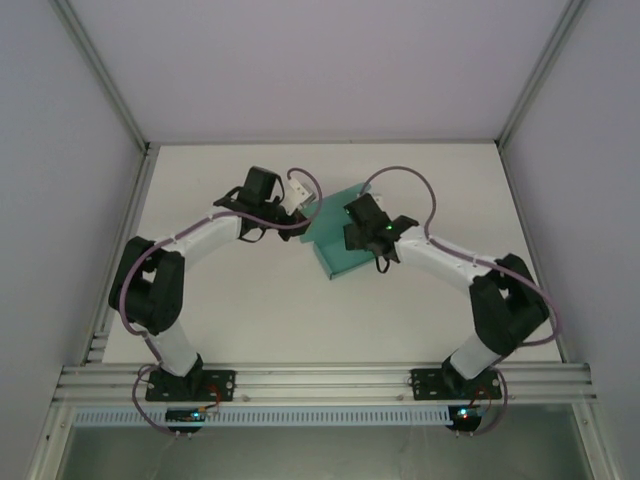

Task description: Assemble paper box

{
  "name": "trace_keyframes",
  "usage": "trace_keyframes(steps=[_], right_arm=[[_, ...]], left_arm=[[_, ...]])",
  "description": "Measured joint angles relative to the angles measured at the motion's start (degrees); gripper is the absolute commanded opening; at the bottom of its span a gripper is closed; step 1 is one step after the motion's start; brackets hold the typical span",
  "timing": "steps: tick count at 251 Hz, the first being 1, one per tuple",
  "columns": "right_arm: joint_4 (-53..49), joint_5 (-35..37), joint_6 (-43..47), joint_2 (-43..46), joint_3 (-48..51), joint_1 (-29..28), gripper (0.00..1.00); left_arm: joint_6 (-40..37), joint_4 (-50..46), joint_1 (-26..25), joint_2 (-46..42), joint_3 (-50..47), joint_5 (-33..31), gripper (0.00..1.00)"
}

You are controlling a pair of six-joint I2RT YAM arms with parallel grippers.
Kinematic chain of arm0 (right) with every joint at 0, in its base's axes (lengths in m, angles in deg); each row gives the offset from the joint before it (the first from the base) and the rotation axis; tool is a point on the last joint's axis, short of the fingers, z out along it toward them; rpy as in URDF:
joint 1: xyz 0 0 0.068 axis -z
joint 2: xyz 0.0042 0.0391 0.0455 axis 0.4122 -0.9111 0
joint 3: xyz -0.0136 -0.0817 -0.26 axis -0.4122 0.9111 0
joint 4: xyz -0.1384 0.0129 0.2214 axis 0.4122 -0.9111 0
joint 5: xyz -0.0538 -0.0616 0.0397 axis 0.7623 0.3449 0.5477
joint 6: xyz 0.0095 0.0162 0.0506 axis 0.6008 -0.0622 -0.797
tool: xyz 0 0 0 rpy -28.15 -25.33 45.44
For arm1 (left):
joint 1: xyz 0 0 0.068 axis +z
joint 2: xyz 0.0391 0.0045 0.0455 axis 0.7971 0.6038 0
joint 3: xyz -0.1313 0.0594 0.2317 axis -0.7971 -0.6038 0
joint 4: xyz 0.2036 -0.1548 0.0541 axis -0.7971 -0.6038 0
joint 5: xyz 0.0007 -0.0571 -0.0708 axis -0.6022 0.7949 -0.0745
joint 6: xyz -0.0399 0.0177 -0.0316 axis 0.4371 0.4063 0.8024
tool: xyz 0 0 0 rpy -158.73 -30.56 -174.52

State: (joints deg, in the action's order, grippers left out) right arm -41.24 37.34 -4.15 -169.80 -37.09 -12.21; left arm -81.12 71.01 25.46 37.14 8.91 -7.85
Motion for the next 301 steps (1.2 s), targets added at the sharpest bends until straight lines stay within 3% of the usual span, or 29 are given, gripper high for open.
trace_keyframes(steps=[21,116,190,239,262,301], right_arm=[[1.25,-1.53,1.7,2.54,1.62,1.01,0.99],[6.58,-20.92,24.52,14.36,8.0,15.96,0.99],[0.79,-40.65,42.1,7.17,-2.73,24.46,0.99],[-6.36,-45.4,50.25,-1.92,-11.13,24.35,0.9],[-8.96,-45.66,52.68,-5.05,-14.32,23.82,0.76],[-13.46,-46.05,56.94,-8.33,-17.51,22.8,0.66]], left_arm=[[-2.6,-1.16,0.0,0.0,0.15,0.42,0.12],[-20.96,-10.99,0.04,4.04,10.69,2.8,0.1],[-36.39,-24.37,3.06,11.52,20.24,9.88,0.07],[-43.28,-32.59,5.55,15.8,28.44,12.83,0.07],[-45.35,-34.73,5.64,16.96,30.45,12.81,0.08],[-48.06,-38.62,5.55,18.75,33.03,12.83,0.08]])
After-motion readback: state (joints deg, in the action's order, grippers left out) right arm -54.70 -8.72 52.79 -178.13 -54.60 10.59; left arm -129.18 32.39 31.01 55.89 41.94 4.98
